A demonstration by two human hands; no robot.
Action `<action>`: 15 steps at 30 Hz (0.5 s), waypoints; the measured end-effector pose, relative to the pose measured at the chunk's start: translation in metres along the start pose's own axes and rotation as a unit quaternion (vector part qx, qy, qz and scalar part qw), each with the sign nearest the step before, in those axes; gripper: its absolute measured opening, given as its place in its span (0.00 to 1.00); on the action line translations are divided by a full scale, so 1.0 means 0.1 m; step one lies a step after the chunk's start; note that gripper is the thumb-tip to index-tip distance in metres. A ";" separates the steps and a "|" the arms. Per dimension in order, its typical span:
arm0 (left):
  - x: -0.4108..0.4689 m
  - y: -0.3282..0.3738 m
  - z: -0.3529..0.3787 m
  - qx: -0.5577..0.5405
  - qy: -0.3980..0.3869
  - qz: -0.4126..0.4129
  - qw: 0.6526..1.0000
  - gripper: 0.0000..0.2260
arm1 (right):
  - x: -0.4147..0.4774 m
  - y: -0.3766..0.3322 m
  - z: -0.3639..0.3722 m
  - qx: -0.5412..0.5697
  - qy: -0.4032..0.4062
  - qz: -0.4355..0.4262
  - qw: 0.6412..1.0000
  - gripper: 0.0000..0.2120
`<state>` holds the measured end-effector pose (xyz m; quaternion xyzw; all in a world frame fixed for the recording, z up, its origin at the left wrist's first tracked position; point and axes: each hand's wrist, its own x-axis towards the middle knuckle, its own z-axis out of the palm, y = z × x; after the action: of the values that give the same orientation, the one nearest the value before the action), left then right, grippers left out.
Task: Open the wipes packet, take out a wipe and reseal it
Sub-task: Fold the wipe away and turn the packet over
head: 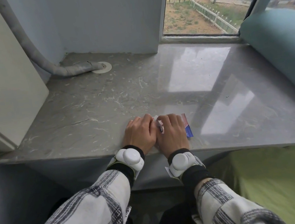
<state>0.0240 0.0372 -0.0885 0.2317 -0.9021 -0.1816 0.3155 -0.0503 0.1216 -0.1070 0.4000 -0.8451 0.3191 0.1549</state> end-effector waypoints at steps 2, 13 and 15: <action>0.00 0.00 0.00 0.001 0.004 -0.004 1.000 0.08 | 0.00 0.07 0.07 -0.041 -0.011 -0.018 0.999 0.07; 0.06 -0.08 0.13 0.081 -0.066 0.014 0.994 0.05 | 0.04 0.03 -0.06 0.086 0.064 0.102 0.989 0.06; 0.07 -0.10 0.13 0.081 -0.071 0.017 0.994 0.05 | 0.05 0.06 -0.10 0.119 0.058 0.124 0.983 0.04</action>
<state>0.0139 0.0279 -0.0990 0.2277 -0.9378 -0.1181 0.2338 -0.0582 0.1279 -0.0996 0.2881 -0.8336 0.4572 0.1143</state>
